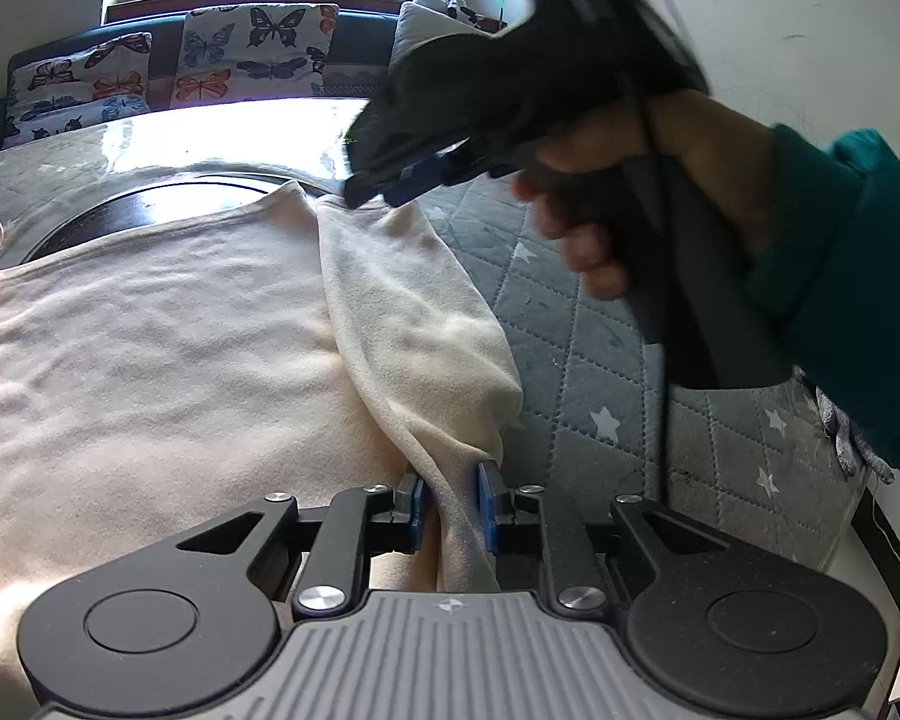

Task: Fold clothes

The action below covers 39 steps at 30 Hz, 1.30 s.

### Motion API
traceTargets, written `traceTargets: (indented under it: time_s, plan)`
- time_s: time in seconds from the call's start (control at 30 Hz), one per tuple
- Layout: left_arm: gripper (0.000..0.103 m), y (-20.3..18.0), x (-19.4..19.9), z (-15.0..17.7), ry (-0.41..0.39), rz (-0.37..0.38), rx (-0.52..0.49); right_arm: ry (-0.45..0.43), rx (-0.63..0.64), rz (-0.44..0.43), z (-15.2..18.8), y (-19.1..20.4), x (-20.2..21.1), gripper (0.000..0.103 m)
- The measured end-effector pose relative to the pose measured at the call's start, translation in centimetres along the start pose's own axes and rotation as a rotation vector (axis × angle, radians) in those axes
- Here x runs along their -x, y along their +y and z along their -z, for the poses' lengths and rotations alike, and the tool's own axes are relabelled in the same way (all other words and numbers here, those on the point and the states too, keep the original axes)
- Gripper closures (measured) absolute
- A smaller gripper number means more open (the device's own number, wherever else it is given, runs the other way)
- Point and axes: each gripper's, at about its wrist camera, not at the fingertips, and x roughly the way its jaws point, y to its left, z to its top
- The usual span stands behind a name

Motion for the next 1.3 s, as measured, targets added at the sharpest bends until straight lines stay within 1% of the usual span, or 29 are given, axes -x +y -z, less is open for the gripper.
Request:
traceTargets:
  time_s: [0.23,0.33,0.37,0.4,0.47,0.53,0.73,1.0,1.13,1.2,1.3]
  plan:
    - [0.083,0.0,0.0,0.1,-0.002,0.002,0.003,0.056,0.032,-0.002,0.5,1.7,-2.5,0.076]
    - [0.083,-0.1,0.0,0.1,-0.002,0.002,0.005,0.058,0.054,0.013,0.8,2.2,-3.0,0.077]
    - [0.083,-0.2,0.0,0.1,-0.002,0.002,0.005,0.055,0.070,0.024,0.9,2.4,-3.1,0.082]
    - [0.083,-0.2,0.0,0.1,-0.002,0.002,0.006,0.052,0.083,0.036,1.0,2.4,-3.0,0.089]
    - [0.083,-0.2,0.1,0.1,-0.003,0.001,0.008,0.041,0.091,0.048,1.1,2.3,-2.5,0.094]
    - [0.083,-0.2,0.0,0.1,-0.004,-0.001,0.007,0.029,0.075,0.047,1.3,1.7,-1.9,0.098]
    - [0.083,-0.5,0.1,0.3,-0.008,-0.012,-0.006,-0.025,0.065,0.084,1.4,0.0,0.2,0.100]
    - [0.083,-1.3,0.4,0.5,-0.022,-0.014,-0.047,-0.141,0.055,0.159,2.7,-3.3,6.1,0.101]
    - [0.083,-1.8,0.4,0.8,-0.020,-0.001,-0.076,-0.169,0.035,0.207,4.7,-5.4,9.0,0.101]
    - [0.083,-2.2,0.4,1.0,-0.018,0.006,-0.101,-0.158,0.009,0.237,6.4,-6.5,10.2,0.101]
    - [0.083,-2.3,0.4,1.5,-0.011,0.019,-0.132,-0.125,-0.028,0.268,8.6,-7.9,10.7,0.100]
